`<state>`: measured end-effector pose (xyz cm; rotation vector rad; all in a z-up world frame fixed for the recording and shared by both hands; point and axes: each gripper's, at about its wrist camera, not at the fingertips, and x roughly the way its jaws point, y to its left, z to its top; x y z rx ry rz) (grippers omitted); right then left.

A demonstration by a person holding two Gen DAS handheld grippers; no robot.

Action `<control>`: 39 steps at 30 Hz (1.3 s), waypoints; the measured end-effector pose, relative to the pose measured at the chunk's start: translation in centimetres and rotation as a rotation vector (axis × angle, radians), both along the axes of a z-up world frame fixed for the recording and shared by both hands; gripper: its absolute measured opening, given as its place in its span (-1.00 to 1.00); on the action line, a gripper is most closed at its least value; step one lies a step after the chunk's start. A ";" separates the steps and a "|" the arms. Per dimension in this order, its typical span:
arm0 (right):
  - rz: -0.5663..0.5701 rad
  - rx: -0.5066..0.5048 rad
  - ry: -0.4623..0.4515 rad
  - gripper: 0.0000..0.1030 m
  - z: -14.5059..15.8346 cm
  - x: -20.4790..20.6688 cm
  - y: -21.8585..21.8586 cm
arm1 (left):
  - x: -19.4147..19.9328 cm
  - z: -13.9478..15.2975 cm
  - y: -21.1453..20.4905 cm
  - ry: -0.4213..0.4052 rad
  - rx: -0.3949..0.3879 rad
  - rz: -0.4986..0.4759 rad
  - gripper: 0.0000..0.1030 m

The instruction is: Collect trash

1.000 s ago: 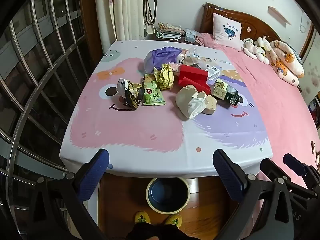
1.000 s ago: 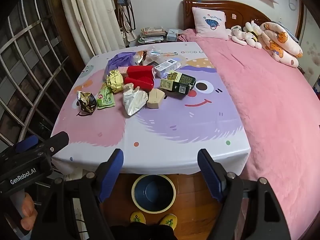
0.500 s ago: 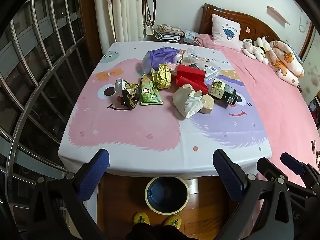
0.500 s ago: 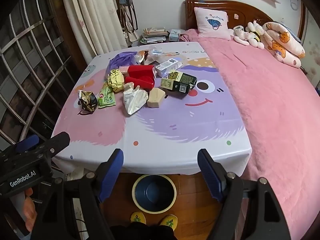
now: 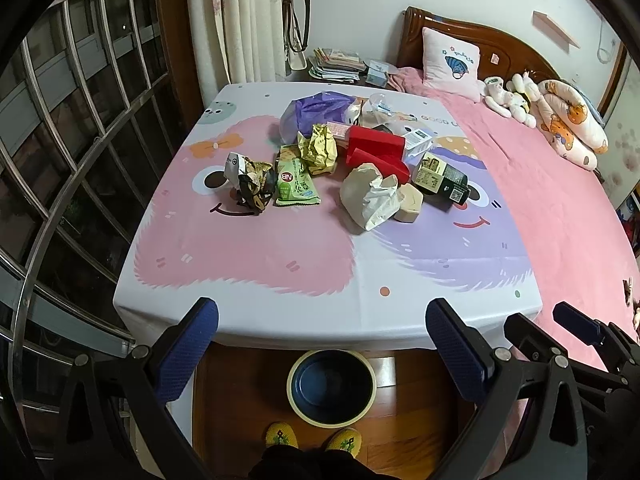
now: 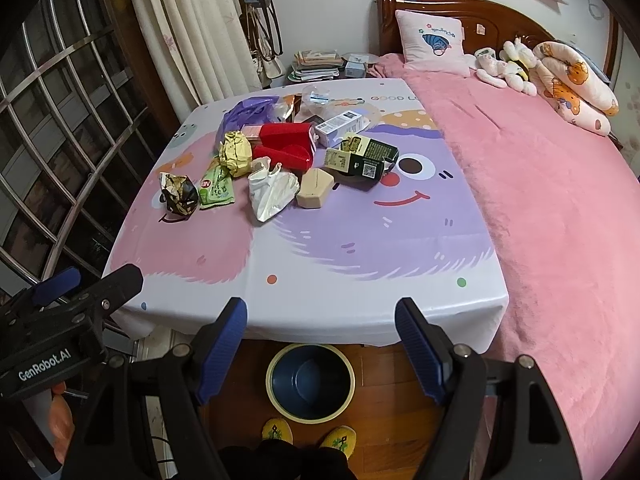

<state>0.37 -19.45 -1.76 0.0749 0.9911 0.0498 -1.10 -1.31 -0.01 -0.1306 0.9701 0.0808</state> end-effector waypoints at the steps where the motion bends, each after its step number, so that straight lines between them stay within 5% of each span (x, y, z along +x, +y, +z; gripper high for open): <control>1: 0.002 0.001 0.001 0.49 -0.1 0.0 0.0 | 0.1 0.1 0.1 0.001 -0.001 -0.002 0.99; 39: 0.017 0.012 0.005 0.49 -0.4 0.0 -0.5 | -0.3 0.8 -0.5 -0.005 0.014 0.002 0.99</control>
